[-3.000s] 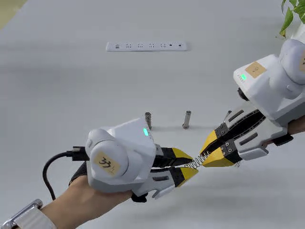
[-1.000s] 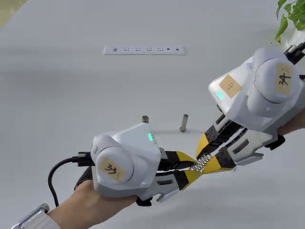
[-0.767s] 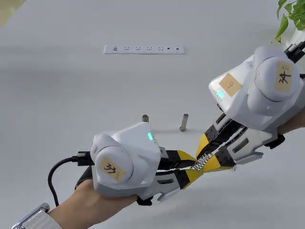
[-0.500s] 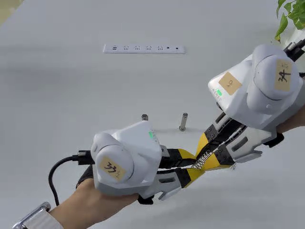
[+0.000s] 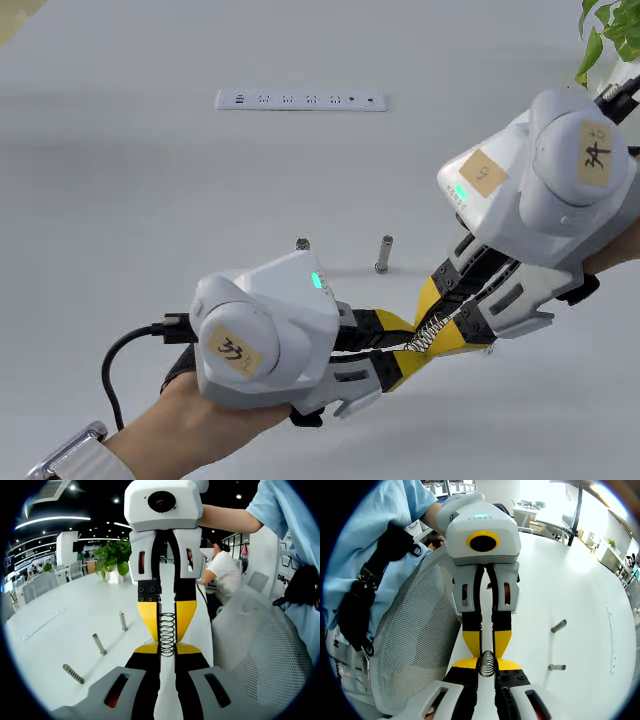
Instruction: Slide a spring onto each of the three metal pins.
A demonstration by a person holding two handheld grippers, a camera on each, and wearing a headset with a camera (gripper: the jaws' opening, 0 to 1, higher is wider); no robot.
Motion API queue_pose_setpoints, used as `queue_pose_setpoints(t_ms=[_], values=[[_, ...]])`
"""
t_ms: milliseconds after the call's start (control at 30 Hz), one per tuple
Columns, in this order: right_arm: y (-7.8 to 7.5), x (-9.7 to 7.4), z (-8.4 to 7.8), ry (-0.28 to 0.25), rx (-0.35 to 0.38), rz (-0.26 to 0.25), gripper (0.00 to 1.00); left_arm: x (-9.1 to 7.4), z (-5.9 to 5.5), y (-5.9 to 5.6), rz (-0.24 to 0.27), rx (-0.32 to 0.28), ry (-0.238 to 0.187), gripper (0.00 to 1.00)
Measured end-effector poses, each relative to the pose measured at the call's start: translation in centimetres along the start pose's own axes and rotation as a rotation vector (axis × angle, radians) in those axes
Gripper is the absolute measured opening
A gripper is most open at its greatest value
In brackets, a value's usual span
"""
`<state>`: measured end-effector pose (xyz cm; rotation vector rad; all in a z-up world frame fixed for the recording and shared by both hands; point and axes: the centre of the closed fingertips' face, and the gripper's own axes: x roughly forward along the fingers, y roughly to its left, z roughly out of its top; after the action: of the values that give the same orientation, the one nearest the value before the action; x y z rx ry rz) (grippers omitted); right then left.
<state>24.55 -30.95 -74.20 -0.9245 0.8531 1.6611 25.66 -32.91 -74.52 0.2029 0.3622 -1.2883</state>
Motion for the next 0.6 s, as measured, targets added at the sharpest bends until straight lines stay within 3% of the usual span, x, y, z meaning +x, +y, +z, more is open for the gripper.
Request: queue_pose_setpoints(t_ms=[600], values=[[-0.13,-0.05,-0.22,0.001,0.018,0.000,0.07,0.11,0.01,0.02,0.004,-0.007,-0.003,0.07]])
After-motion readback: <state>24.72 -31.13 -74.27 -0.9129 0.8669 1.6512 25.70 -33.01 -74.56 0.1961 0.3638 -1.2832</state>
